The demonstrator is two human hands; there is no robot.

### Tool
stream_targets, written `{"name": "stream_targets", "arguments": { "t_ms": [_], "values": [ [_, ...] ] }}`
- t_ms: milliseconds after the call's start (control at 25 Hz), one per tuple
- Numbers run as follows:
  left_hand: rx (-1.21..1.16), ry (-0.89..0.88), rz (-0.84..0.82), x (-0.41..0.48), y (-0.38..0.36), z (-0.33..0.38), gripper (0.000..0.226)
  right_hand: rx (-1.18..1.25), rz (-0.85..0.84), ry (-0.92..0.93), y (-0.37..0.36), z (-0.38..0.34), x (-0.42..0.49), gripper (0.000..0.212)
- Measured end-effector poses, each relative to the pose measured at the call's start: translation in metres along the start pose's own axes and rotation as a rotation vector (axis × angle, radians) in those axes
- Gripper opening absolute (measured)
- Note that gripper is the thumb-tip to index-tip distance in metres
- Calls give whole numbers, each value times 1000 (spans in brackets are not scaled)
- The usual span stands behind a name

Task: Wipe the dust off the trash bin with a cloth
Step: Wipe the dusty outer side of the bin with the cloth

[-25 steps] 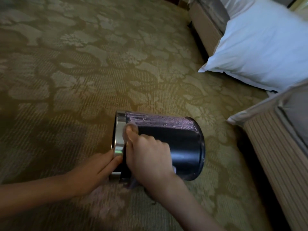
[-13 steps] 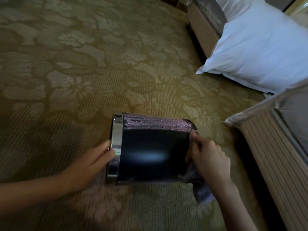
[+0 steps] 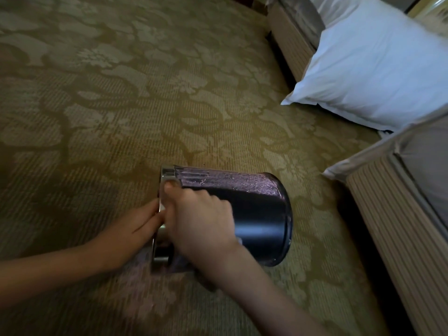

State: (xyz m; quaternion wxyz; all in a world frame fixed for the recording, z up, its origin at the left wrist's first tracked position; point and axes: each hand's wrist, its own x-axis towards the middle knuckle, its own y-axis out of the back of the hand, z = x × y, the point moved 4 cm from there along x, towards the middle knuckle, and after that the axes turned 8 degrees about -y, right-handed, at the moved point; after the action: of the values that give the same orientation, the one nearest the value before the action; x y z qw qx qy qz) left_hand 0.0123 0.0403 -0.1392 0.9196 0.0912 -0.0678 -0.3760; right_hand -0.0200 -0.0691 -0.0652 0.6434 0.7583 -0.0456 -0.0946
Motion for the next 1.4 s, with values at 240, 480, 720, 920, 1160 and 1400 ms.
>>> {"name": "stream_targets", "arguments": {
  "t_ms": [240,480,720,920,1160,1400],
  "values": [
    [9,8,-11,0,-5,-3,33,-73,89,-554,32,156,-31,36],
    [31,5,-32,0,-5,-2,49,39,152,-601,30,164,-31,38],
    [114,-5,-42,-2,-5,-10,51,-40,67,-228,13,58,-5,20],
    [44,-8,-24,-4,-5,-7,43,21,16,-52,7,7,4,23],
    [-12,30,-10,-5,-9,-8,35,-91,107,-483,38,144,-23,31],
    [4,35,-21,-8,-10,-3,52,-8,132,-534,36,168,-33,37]
  ]
}}
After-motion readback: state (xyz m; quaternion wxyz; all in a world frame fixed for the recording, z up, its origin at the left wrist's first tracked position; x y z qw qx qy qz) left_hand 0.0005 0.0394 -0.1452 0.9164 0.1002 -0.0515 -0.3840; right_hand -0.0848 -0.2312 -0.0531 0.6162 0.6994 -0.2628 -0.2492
